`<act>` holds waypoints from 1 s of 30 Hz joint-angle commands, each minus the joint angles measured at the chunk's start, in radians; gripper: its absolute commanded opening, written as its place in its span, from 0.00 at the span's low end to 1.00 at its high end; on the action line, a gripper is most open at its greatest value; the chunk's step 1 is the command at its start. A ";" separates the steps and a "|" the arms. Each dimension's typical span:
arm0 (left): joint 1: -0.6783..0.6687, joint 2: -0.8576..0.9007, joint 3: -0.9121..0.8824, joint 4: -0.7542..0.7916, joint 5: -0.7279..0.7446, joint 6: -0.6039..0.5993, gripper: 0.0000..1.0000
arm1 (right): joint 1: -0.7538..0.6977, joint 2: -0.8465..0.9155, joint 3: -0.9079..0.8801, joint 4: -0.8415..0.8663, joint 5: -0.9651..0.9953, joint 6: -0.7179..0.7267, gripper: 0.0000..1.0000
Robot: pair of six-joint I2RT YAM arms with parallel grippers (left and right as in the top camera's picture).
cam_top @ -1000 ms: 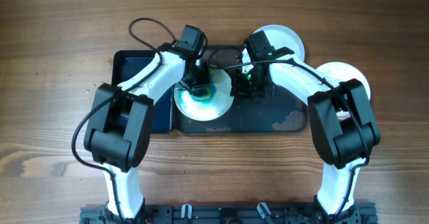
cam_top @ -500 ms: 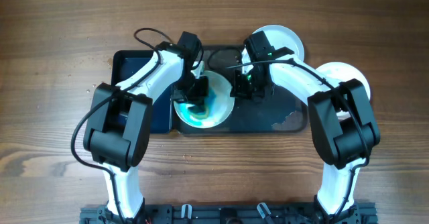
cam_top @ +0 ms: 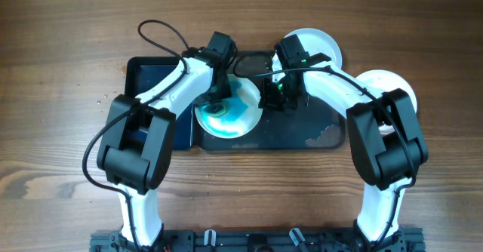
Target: Clean dirty plates on tray and stack at the side
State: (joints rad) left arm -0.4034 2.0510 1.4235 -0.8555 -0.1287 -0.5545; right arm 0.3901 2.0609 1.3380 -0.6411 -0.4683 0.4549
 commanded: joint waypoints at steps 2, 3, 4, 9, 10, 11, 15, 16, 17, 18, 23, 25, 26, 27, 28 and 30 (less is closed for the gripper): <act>0.037 -0.007 0.130 -0.154 -0.049 -0.046 0.04 | -0.003 0.015 0.015 -0.005 -0.001 0.017 0.04; 0.044 -0.014 0.171 -0.183 -0.034 -0.045 0.04 | -0.003 0.015 0.015 -0.006 -0.001 0.017 0.04; 0.057 -0.025 0.231 -0.220 -0.016 -0.045 0.04 | -0.003 0.015 0.015 -0.006 -0.001 0.016 0.04; 0.111 -0.080 0.367 -0.324 0.001 -0.045 0.04 | -0.003 -0.024 0.015 -0.032 0.038 0.003 0.04; 0.121 -0.089 0.367 -0.329 0.001 -0.045 0.04 | -0.001 -0.043 0.015 -0.045 0.068 -0.008 0.04; 0.133 -0.090 0.367 -0.336 0.001 -0.044 0.04 | 0.000 -0.074 0.016 -0.067 0.119 -0.011 0.04; 0.153 -0.089 0.364 -0.353 0.002 -0.044 0.04 | 0.029 -0.229 0.016 -0.148 0.345 -0.047 0.04; 0.153 -0.089 0.364 -0.352 0.002 -0.045 0.04 | 0.045 -0.271 0.016 -0.165 0.413 -0.061 0.04; 0.153 -0.089 0.364 -0.349 0.002 -0.045 0.04 | 0.071 -0.325 0.016 -0.183 0.508 -0.063 0.04; 0.152 -0.089 0.364 -0.348 0.002 -0.045 0.04 | 0.095 -0.365 0.016 -0.195 0.585 -0.064 0.04; 0.152 -0.089 0.364 -0.346 0.002 -0.045 0.04 | 0.245 -0.518 0.016 -0.229 0.996 -0.069 0.04; 0.152 -0.089 0.364 -0.346 0.002 -0.045 0.04 | 0.309 -0.554 0.016 -0.240 1.163 -0.063 0.04; 0.152 -0.089 0.364 -0.346 0.002 -0.045 0.04 | 0.344 -0.568 0.016 -0.248 1.254 -0.062 0.04; 0.152 -0.089 0.364 -0.346 0.002 -0.045 0.04 | 0.371 -0.577 0.016 -0.253 1.322 -0.063 0.04; 0.152 -0.089 0.364 -0.346 0.002 -0.045 0.04 | 0.396 -0.585 0.016 -0.258 1.387 -0.063 0.04; 0.152 -0.088 0.364 -0.346 0.002 -0.045 0.04 | 0.449 -0.595 0.016 -0.267 1.514 -0.063 0.05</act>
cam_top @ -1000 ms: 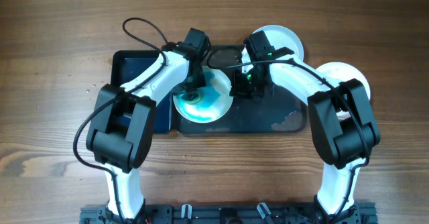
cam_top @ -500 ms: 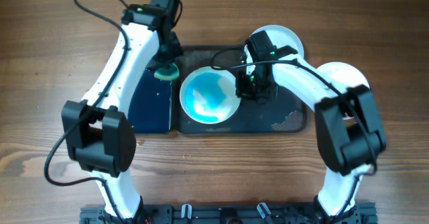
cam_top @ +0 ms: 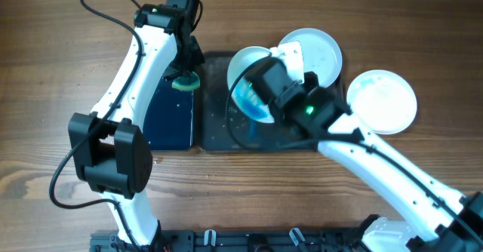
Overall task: Clean dirty plates on tray and stack at the side
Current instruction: 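Carry the second plate right and stack it on the first plate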
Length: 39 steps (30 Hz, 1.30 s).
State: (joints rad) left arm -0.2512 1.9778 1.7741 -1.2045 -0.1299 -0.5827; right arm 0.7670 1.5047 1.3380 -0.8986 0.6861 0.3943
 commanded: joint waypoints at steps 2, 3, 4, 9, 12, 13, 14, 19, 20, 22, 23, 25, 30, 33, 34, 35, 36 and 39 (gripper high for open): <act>0.000 -0.015 0.013 0.003 0.003 -0.017 0.04 | 0.116 -0.043 0.016 -0.013 0.466 -0.011 0.04; 0.000 -0.015 0.013 0.003 0.003 -0.017 0.04 | 0.137 -0.043 0.016 -0.012 0.511 -0.032 0.04; 0.000 -0.015 0.013 0.003 0.003 -0.017 0.04 | 0.152 -0.043 0.016 -0.011 0.545 -0.048 0.04; 0.000 -0.014 0.013 0.004 0.003 -0.017 0.04 | 0.235 -0.043 0.016 -0.009 0.782 -0.081 0.04; 0.000 -0.014 0.013 0.003 0.003 -0.017 0.04 | 0.260 -0.043 0.016 -0.001 0.834 -0.129 0.04; 0.000 -0.014 0.013 0.003 0.003 -0.017 0.04 | 0.262 -0.043 0.016 0.000 0.834 -0.133 0.04; 0.000 -0.014 0.013 0.003 0.003 -0.017 0.04 | 0.262 -0.043 0.016 0.000 0.834 -0.132 0.04; 0.000 -0.014 0.013 0.003 0.008 -0.017 0.04 | 0.223 -0.043 0.016 -0.005 0.425 -0.069 0.04; 0.000 -0.014 0.013 0.003 0.010 -0.017 0.04 | 0.187 -0.042 0.014 -0.012 0.290 -0.007 0.04; 0.000 -0.014 0.013 0.003 0.010 -0.017 0.04 | 0.077 -0.042 0.002 -0.007 0.002 0.071 0.04; 0.000 -0.014 0.013 0.003 0.010 -0.017 0.04 | 0.016 -0.042 -0.002 -0.002 -0.127 0.077 0.04; 0.000 -0.014 0.013 0.003 0.010 -0.017 0.04 | -0.115 -0.042 -0.002 0.009 -0.359 0.062 0.04; 0.000 -0.014 0.013 0.003 0.010 -0.016 0.04 | -0.475 -0.043 -0.002 0.027 -0.829 -0.031 0.04; 0.000 -0.014 0.013 0.003 0.010 -0.016 0.04 | -0.706 -0.043 -0.002 0.000 -0.897 -0.040 0.04; 0.000 -0.014 0.013 0.003 0.010 -0.016 0.04 | -0.763 -0.042 -0.002 -0.011 -0.889 -0.040 0.04; 0.000 -0.014 0.013 0.003 0.010 -0.016 0.04 | -0.831 -0.042 -0.002 -0.028 -0.866 -0.035 0.04; 0.000 -0.014 0.013 0.003 0.010 -0.016 0.04 | -0.892 -0.042 -0.003 -0.045 -0.819 -0.020 0.04; 0.000 -0.014 0.013 0.003 0.010 -0.016 0.04 | -1.038 -0.039 -0.005 -0.091 -0.645 0.016 0.04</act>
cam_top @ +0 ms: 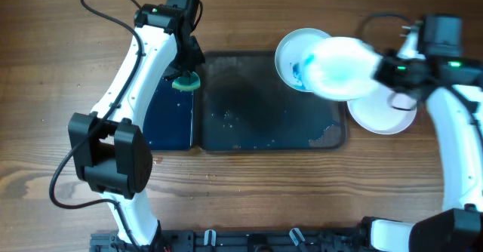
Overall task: Clean dirty plates on tray and stack at the side
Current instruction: 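Carry the second plate right and stack it on the first plate, then move the right gripper to the upper-right plate and grip its rim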
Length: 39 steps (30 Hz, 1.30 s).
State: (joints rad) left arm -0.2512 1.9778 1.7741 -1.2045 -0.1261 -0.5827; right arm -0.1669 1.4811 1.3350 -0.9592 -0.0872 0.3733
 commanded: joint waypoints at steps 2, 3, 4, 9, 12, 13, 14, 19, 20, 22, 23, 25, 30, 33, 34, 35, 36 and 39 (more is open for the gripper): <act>0.000 -0.014 0.013 0.003 0.006 -0.017 0.04 | -0.165 -0.014 -0.011 -0.052 0.217 0.053 0.04; 0.000 -0.014 0.013 0.003 0.006 -0.017 0.04 | -0.184 -0.014 -0.019 -0.056 0.248 0.055 0.04; 0.000 -0.014 0.013 0.003 0.006 -0.017 0.04 | -0.202 -0.014 -0.030 -0.060 0.281 0.069 0.04; 0.000 -0.014 0.013 0.003 0.006 -0.017 0.04 | -0.220 -0.012 -0.132 -0.014 0.340 0.101 0.04; 0.000 -0.014 0.013 0.004 0.006 -0.017 0.04 | -0.219 -0.012 -0.220 0.042 0.291 0.101 0.04; 0.000 -0.014 0.013 0.004 0.006 -0.017 0.04 | -0.219 -0.012 -0.240 0.056 0.289 0.101 0.04; 0.000 -0.014 0.013 0.004 0.006 -0.017 0.04 | -0.219 -0.012 -0.253 0.065 0.289 0.100 0.05; 0.000 -0.014 0.013 0.010 0.006 -0.017 0.04 | -0.219 -0.012 -0.264 0.108 0.203 0.062 0.32; 0.000 -0.014 0.013 0.011 0.006 -0.017 0.04 | -0.219 -0.012 -0.263 0.131 0.130 0.021 0.35; 0.000 -0.014 0.013 0.011 0.006 -0.017 0.04 | -0.217 -0.012 -0.250 0.168 -0.016 -0.055 0.40; 0.000 -0.014 0.013 0.011 0.006 -0.017 0.04 | -0.209 -0.012 -0.233 0.181 -0.082 -0.074 0.41; 0.000 -0.014 0.013 0.011 0.006 -0.017 0.04 | -0.186 -0.012 -0.198 0.189 -0.133 -0.085 0.44; 0.000 -0.014 0.013 0.011 0.006 -0.017 0.04 | -0.029 0.033 -0.026 0.180 -0.131 -0.105 0.51; 0.000 -0.014 0.013 0.011 0.026 -0.017 0.04 | 0.069 0.146 0.116 0.143 -0.088 -0.142 0.57; 0.000 -0.014 0.013 0.011 0.033 -0.017 0.04 | 0.094 0.202 0.167 0.126 -0.085 -0.175 0.59; 0.000 -0.014 0.013 0.011 0.032 -0.017 0.04 | 0.114 0.277 0.222 0.103 -0.086 -0.205 0.59; 0.000 -0.014 0.013 0.012 0.032 -0.017 0.04 | 0.123 0.327 0.253 0.092 -0.085 -0.219 0.59; 0.000 -0.014 0.013 0.011 0.032 -0.016 0.04 | 0.127 0.472 0.306 0.092 -0.095 -0.267 0.58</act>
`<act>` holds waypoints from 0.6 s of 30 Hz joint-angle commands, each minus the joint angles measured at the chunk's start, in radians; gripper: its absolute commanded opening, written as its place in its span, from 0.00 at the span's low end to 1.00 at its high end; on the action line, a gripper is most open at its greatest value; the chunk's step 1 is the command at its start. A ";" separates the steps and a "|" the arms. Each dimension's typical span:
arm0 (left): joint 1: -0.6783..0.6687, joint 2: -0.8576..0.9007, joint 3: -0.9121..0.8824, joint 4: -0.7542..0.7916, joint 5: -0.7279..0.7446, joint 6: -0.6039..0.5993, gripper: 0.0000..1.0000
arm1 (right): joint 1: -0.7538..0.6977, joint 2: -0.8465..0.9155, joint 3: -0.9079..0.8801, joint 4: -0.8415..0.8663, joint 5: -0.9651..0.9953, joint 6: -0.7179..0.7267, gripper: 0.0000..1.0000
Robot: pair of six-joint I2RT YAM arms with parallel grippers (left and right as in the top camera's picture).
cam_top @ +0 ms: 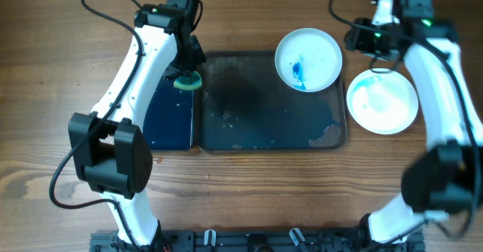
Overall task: Clean dirty plates on tray and stack at the side
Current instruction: 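Move the right gripper to the upper-right plate and grip its rim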
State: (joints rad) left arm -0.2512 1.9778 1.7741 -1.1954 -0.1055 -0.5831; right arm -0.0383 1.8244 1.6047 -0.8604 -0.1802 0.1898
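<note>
A white plate smeared with blue [308,59] lies on the far right corner of the dark tray [264,124]. Right of the tray, on the table, sits a stack of white plates [382,101]; the top one has a faint blue tint. My left gripper [186,77] is shut on a green sponge [186,82] and hangs over the tray's far left edge. My right gripper [361,41] hovers behind the stack, between the two plates. It looks open and holds nothing.
A dark blue panel [167,120] adjoins the tray on its left. Crumbs and a whitish residue [324,135] lie on the tray's near right part. The left arm's black cable loops over the far left table.
The plate that my right gripper held in the air over the stack now lies on top of it. The right gripper has let go and drawn back to the far side. The left arm is unchanged.
First my left gripper pressed the sponge on a blue-smeared plate on the tray while the right gripper held its rim. Then the left had moved to the tray's left edge and the right had the plate lifted. It was later above the side stack and now rests there.
</note>
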 commanded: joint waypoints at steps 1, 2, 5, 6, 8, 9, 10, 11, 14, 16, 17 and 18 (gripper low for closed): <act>0.000 -0.014 0.013 0.002 0.012 -0.016 0.04 | -0.001 0.171 0.037 0.011 -0.001 -0.098 0.56; 0.000 -0.014 0.013 0.002 0.012 -0.016 0.04 | -0.001 0.199 0.037 0.023 -0.001 -0.118 0.53; 0.000 -0.014 0.013 0.002 0.012 -0.016 0.04 | -0.001 0.265 0.037 0.053 -0.002 -0.192 0.49; 0.000 -0.014 0.013 0.002 0.012 -0.016 0.04 | 0.000 0.283 0.037 0.060 -0.003 -0.232 0.48; 0.000 -0.014 0.013 0.002 0.012 -0.016 0.04 | 0.001 0.306 0.037 0.069 -0.005 -0.278 0.43; 0.000 -0.014 0.013 0.002 0.012 -0.016 0.04 | 0.002 0.312 0.037 0.077 -0.005 -0.293 0.39; 0.000 -0.014 0.013 0.002 0.012 -0.016 0.04 | 0.002 0.317 0.037 0.085 -0.005 -0.294 0.36; 0.000 -0.014 0.013 0.002 0.012 -0.016 0.04 | 0.002 0.319 0.037 0.092 -0.005 -0.294 0.31; 0.000 -0.014 0.013 0.001 0.012 -0.016 0.04 | 0.002 0.326 0.037 0.112 -0.005 -0.292 0.26; 0.000 -0.014 0.013 -0.002 0.012 -0.016 0.04 | 0.002 0.328 0.035 0.129 0.000 -0.294 0.26; 0.000 -0.014 0.013 -0.005 0.012 -0.016 0.04 | 0.002 0.328 0.031 0.145 -0.001 -0.294 0.26; 0.000 -0.014 0.013 -0.006 0.012 -0.016 0.04 | 0.002 0.328 0.031 0.154 -0.001 -0.294 0.26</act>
State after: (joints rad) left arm -0.2512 1.9778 1.7741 -1.1969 -0.1036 -0.5831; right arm -0.0372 2.1262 1.6176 -0.7330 -0.1795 -0.0837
